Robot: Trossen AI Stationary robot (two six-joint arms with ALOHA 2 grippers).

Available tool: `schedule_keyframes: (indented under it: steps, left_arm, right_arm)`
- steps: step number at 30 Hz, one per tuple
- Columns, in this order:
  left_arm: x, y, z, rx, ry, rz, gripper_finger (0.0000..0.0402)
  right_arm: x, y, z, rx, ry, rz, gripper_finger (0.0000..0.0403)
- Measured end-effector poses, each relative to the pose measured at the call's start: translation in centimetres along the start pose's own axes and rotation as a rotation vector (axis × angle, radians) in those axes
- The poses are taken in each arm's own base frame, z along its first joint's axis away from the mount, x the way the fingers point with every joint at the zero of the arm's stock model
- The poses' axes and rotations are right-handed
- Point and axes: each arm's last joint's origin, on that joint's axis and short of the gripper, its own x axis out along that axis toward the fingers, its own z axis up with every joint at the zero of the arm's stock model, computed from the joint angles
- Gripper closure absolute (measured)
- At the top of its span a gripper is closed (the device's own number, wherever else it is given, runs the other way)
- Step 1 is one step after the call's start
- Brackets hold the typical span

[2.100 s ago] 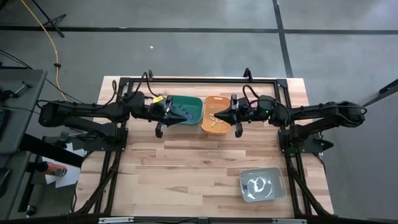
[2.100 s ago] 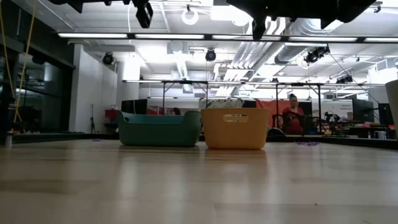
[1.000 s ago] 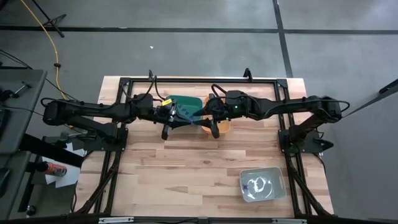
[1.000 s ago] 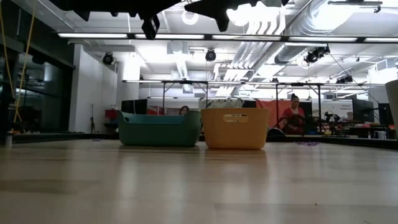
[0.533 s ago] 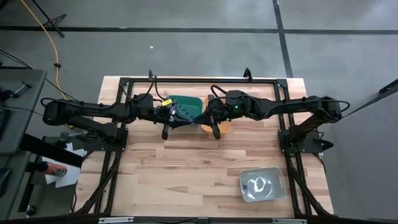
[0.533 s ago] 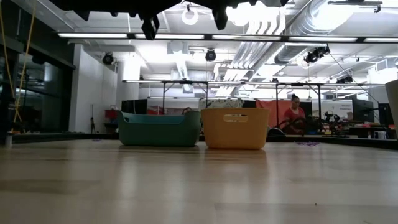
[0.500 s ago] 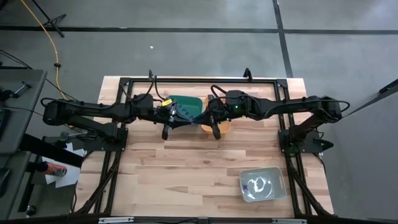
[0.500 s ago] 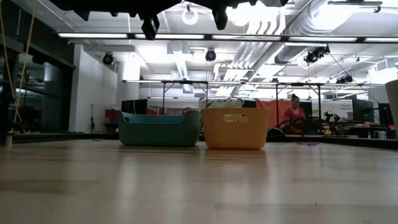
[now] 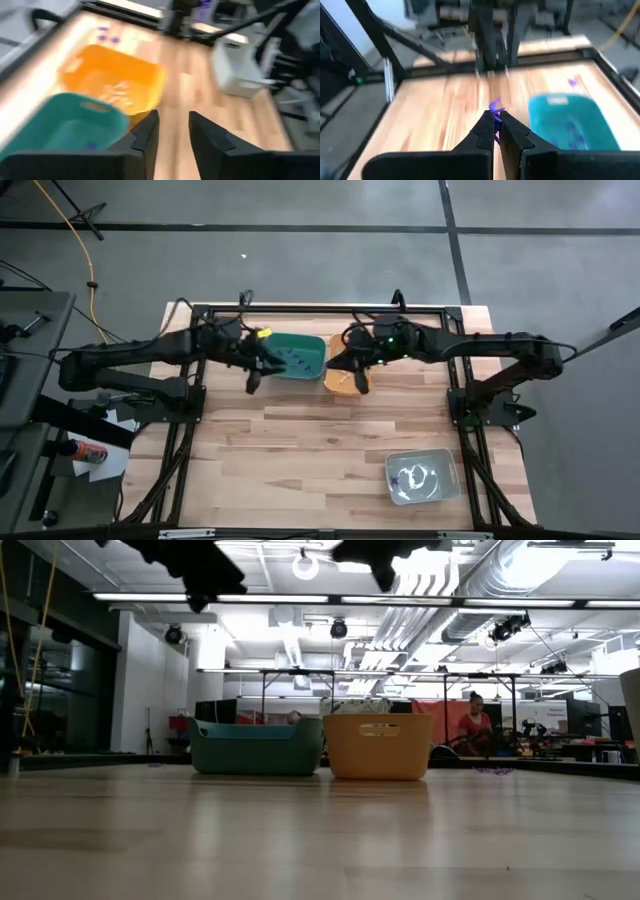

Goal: Sort Halloween decoration
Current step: Put the violet spider toy into the gray bin

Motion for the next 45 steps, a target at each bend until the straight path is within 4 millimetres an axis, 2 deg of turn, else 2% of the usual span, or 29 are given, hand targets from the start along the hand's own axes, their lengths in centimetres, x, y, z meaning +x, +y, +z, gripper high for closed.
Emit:
schedule_keyframes:
  steps: [4, 10, 15, 21, 26, 30, 35, 39, 45]
  left_arm:
    - [-1.8, 0.8, -0.5, -0.013, -0.007, 0.125, 0.0287]
    - [-2.0, 1.2, -1.1, -0.035, -0.030, 0.147, 0.0284]
    - [-1.6, 1.4, -1.4, -0.037, -0.055, 0.144, 0.0284]
    - [-1.6, 1.3, -1.0, -0.031, -0.099, 0.138, 0.0284]
    - [-1.6, 1.3, -0.7, -0.037, -0.129, 0.133, 0.0284]
    - [-1.6, 1.3, -0.7, -0.049, -0.128, 0.133, 0.0284]
    - [-1.6, 1.3, -0.7, 0.003, -0.125, 0.136, 0.0284]
    - [-1.6, 1.3, -0.7, 0.008, -0.124, 0.137, 0.0284]
    - [-1.6, 1.3, -0.7, 0.008, -0.123, 0.137, 0.0284]
  right_arm:
    - [-2.9, 0.1, -0.7, 0.039, 0.130, -0.030, 0.0401]
    - [-6.0, 1.3, -1.9, 0.063, 0.301, -0.086, 0.0402]
    - [-7.3, 2.1, -2.9, 0.068, 0.317, -0.111, 0.0402]
    - [-8.4, 2.2, -4.5, 0.155, 0.312, -0.113, 0.0403]
    - [-9.7, 3.4, -4.7, 0.387, 0.330, 0.070, 0.0403]
    - [-9.9, 5.8, -4.4, 0.585, 0.372, 0.247, 0.0403]
    - [-9.4, 10.5, -4.9, 0.694, 0.476, 0.352, 0.0403]
    - [-8.4, 14.5, -6.8, 0.824, 0.649, 0.303, 0.0403]
    - [-5.6, 19.4, -11.7, 1.009, 0.958, 0.046, 0.0403]
